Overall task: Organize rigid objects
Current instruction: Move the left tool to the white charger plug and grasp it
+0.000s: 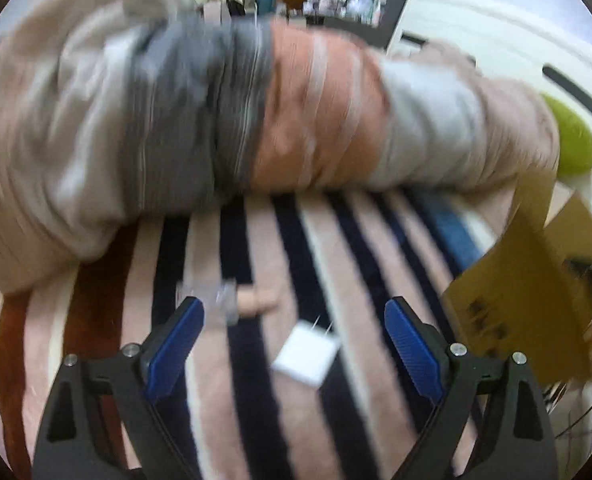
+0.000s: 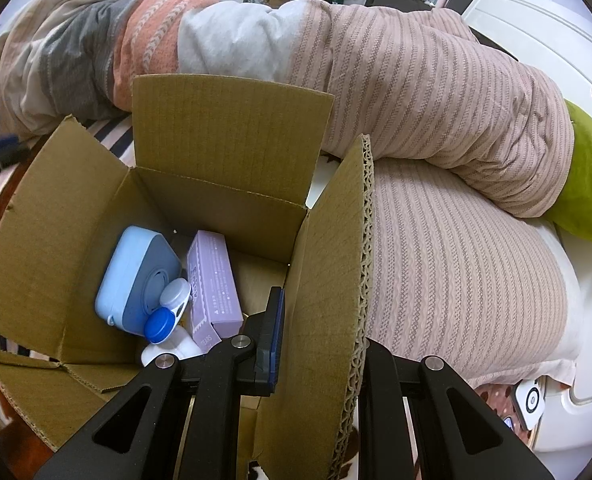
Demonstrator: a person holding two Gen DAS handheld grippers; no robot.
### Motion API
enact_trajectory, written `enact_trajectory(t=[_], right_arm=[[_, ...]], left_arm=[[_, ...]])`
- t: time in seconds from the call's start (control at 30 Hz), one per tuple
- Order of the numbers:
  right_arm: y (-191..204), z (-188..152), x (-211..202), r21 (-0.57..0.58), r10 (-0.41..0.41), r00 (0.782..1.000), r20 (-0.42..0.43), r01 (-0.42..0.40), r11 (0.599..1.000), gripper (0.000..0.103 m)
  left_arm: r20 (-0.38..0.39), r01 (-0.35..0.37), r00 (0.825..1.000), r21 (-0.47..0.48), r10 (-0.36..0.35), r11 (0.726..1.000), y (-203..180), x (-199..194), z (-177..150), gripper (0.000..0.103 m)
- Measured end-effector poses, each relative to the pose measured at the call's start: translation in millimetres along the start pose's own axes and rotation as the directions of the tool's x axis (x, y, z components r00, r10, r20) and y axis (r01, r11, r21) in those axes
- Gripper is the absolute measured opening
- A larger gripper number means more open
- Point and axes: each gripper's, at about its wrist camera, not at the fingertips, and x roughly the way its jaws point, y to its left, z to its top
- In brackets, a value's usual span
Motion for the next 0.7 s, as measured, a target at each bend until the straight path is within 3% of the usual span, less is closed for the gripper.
enact_trajectory(t=[0.1,0.23,0.33,0.4,0.57,0.7], right_arm=[[0,0,0,0.000,0.000,1.000,0.000,0.000,1.000,0.011],[-1,0,1,0.000,-0.001,1.000,-0.002,0.001,1.000,0.011],[-1,0,1,0.000,-0.002,1.000,-0.001,0.002,1.000,0.011],[-1,-1,1,0.000,-0.002,1.000,-0.001,0.002,1.000,0.011],[-1,0,1,-0.001,-0.001,1.000,-0.001,0.001,1.000,0.011],[0,0,1,-0.001,-0.002,1.000,-0.001,0.002,1.000,0.011]], left_arm=[[-0.048,0.031,0.998,0.053,-0.029,0.998,1,21,-26,0.090],[-0.083,0.086,0.993,-0.005,-0.086,0.996,6,37,-38,0.085],[-0.108,0.073,0.991,0.002,-0.073,0.997,0,50,-39,0.072],[-0.138,0.053,0.989,0.013,-0.050,0.999,-8,63,-39,0.052],[-0.122,0.014,0.992,0.043,-0.009,0.999,-16,69,-41,0.047],[-0.147,0.075,0.987,0.063,-0.065,0.995,-17,63,-42,0.039]])
